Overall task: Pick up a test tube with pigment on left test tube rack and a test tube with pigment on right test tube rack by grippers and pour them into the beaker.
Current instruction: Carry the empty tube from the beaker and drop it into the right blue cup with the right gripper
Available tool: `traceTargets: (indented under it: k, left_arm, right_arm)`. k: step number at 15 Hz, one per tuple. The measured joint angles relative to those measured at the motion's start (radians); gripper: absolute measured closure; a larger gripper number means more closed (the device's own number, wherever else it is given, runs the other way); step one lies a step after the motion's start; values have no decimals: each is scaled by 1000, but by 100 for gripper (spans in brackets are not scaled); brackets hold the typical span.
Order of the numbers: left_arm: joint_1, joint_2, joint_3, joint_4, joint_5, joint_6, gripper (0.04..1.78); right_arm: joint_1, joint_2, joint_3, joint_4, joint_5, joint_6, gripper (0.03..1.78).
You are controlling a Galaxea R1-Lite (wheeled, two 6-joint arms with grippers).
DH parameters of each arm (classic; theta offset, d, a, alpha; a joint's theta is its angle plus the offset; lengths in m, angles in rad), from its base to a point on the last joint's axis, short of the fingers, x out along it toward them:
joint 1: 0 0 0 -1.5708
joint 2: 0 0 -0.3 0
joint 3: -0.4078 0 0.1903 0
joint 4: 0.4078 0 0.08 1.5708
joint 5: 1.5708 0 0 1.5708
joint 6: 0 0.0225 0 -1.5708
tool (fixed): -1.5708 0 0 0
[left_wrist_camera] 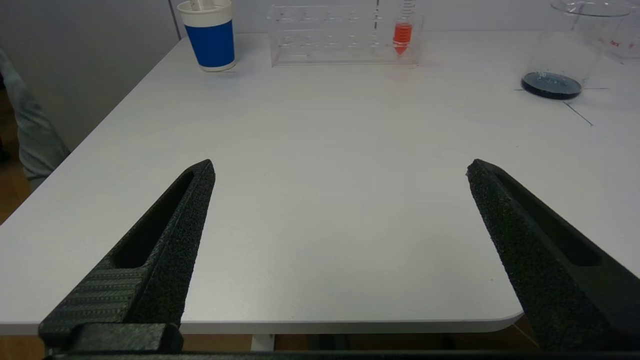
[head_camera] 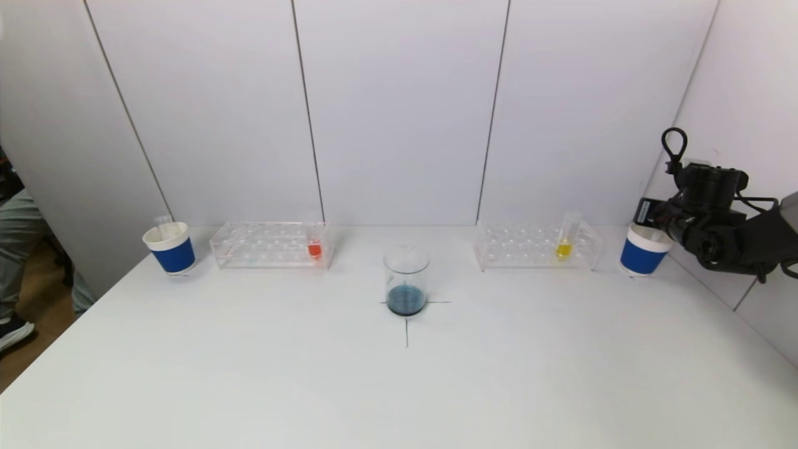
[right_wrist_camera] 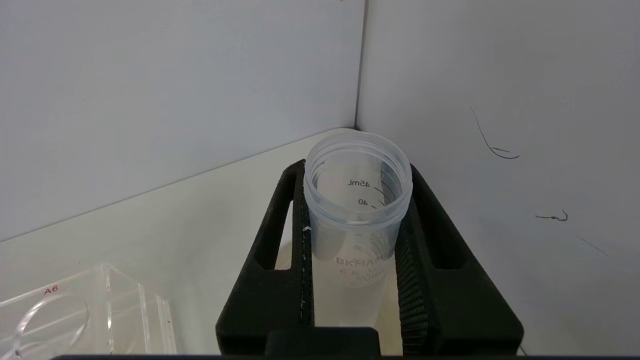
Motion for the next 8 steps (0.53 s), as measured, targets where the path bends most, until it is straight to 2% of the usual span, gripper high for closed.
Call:
traceTargets:
  k: [8]
  left_arm:
    - [0,0,0,0,0,0,6]
  right_arm:
    - [2,-6,4,0,0,0,129]
